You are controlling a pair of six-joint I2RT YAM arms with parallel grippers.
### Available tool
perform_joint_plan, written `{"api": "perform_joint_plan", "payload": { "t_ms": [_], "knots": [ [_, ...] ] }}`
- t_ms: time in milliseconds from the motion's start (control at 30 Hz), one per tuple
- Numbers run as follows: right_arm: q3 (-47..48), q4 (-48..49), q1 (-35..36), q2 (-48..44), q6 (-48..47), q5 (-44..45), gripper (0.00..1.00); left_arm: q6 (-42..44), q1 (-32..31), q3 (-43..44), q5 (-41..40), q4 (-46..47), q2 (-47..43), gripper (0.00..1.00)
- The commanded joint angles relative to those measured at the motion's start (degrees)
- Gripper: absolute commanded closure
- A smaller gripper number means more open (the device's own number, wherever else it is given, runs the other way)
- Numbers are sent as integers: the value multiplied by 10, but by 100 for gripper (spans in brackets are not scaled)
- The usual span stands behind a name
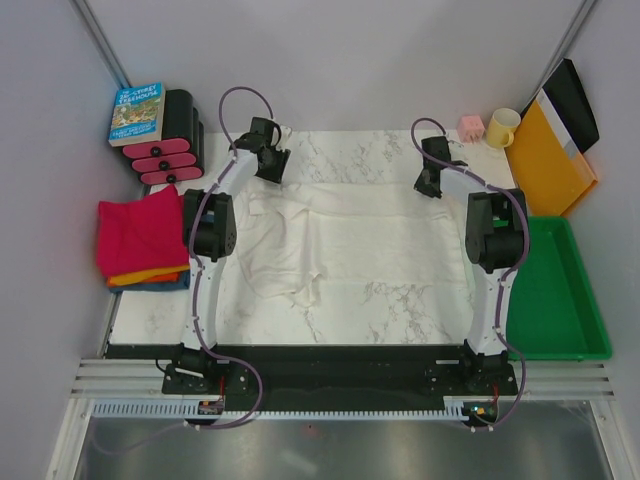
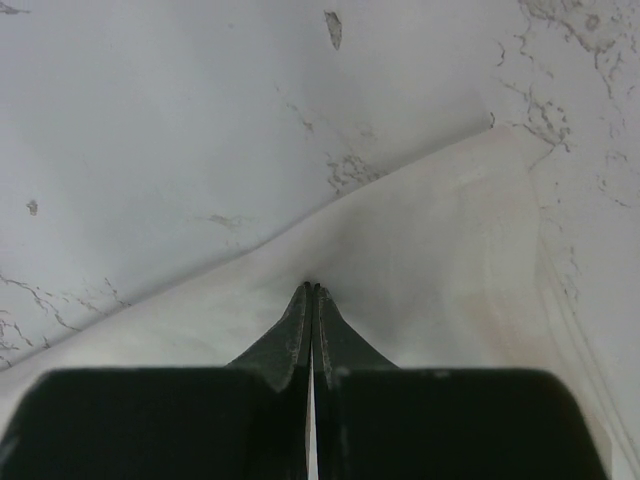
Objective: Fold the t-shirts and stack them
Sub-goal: Fold the flattened tshirt in 1/3 of the way
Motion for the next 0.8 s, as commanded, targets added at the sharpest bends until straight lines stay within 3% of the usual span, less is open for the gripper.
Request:
{"api": "perform_joint_plan", "payload": {
  "t_ms": [0, 333, 533, 633, 733, 767],
  "knots": [
    [7, -48, 3, 45, 21, -41, 100, 12, 11, 64, -13, -44, 33, 48],
    [51, -46, 4, 90, 57, -60, 100, 62, 31, 203, -46, -35, 89, 43],
    [124, -46, 9, 130, 62, -71, 100, 62, 40, 202, -75, 11, 91, 39],
    [133, -25, 17, 102, 23, -65, 100, 21, 52, 195, -70, 17, 50, 30],
    [76, 39, 24, 20, 12, -68, 93, -1, 56, 133, -60, 30, -15, 23],
    [67, 45, 28, 1, 13, -68, 81, -5, 56, 104, -49, 41, -78, 21]
  ]
}}
